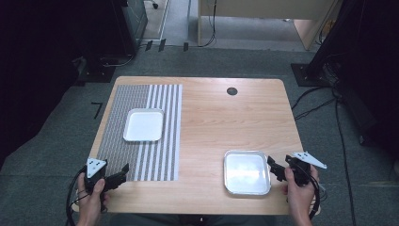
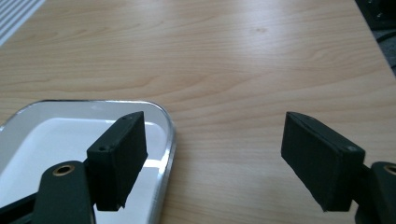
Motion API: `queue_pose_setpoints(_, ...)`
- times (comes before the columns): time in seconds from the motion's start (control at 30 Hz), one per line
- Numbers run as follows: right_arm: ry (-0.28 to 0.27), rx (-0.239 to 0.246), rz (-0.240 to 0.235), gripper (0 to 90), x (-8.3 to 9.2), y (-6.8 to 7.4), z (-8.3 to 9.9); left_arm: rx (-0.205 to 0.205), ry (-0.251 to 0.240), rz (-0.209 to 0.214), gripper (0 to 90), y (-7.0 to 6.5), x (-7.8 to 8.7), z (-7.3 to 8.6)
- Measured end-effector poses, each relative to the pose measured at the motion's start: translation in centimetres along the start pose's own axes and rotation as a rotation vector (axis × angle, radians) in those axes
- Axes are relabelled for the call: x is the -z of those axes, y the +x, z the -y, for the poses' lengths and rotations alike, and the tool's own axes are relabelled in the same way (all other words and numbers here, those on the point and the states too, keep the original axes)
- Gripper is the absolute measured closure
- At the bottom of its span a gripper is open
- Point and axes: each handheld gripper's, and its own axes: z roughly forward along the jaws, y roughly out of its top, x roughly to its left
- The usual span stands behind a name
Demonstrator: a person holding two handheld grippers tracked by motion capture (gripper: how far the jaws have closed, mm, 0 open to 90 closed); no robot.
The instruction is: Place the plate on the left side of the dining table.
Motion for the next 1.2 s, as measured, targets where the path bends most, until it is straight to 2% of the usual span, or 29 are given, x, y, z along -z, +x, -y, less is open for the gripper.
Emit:
queue_pose_setpoints(0.13, 0.006, -0.006, 0.019, 22.9, 0.4, -1.3, 0.6, 0.03, 0.02, -0.013, 14.0, 1.3, 0.0, 0.4)
queue_pose_setpoints(0.23, 0.012, 0.002, 0.039, 22.9, 0.7, -2.2, 1.1, 0.03, 0.028, -0.02, 14.0, 1.9, 0.0, 0.6)
queue_pose_setpoints(0.3, 0.02, 0.006, 0.046, 22.8, 0.8, -2.8, 1.5, 0.018, 0.033, -0.019, 13.9, 2.1, 0.0, 0.8)
queue_pose_setpoints(0.4, 0.028, 0.011, 0.066, 23.0, 0.8, -3.7, 2.3, -0.053, 0.051, -0.049, 14.0, 2.2, -0.1, 1.1)
queue_pose_setpoints(0.53, 0.037, 0.026, 0.081, 22.7, 0.7, -4.5, 3.3, -0.038, 0.064, -0.038, 14.0, 2.9, 0.1, 1.2)
queue_pose_setpoints(0.67, 0.044, 0.037, 0.094, 22.2, 0.8, -4.4, 3.3, -0.045, 0.089, -0.045, 14.0, 3.2, -0.2, 1.6)
queue_pose_setpoints(0.7, 0.048, 0.056, 0.105, 21.2, 0.7, -4.3, 3.3, -0.053, 0.101, -0.042, 14.0, 3.1, -0.4, 1.7)
queue_pose_setpoints(0.77, 0.076, 0.13, 0.143, 18.4, 0.3, -3.6, 3.4, -0.072, 0.116, -0.04, 13.9, 2.8, -0.6, 1.8)
queue_pose_setpoints(0.8, 0.079, 0.139, 0.141, 18.2, 0.3, -3.4, 3.4, -0.083, 0.118, -0.044, 14.0, 2.7, -0.6, 1.8)
queue_pose_setpoints(0.93, 0.081, 0.14, 0.135, 17.7, 0.3, -3.4, 3.4, -0.067, 0.125, -0.032, 13.7, 2.8, -0.6, 1.8)
queue_pose_setpoints(1.2, 0.086, 0.143, 0.13, 15.8, 0.2, -3.4, 3.4, -0.069, 0.127, -0.033, 13.6, 2.8, -0.6, 1.8)
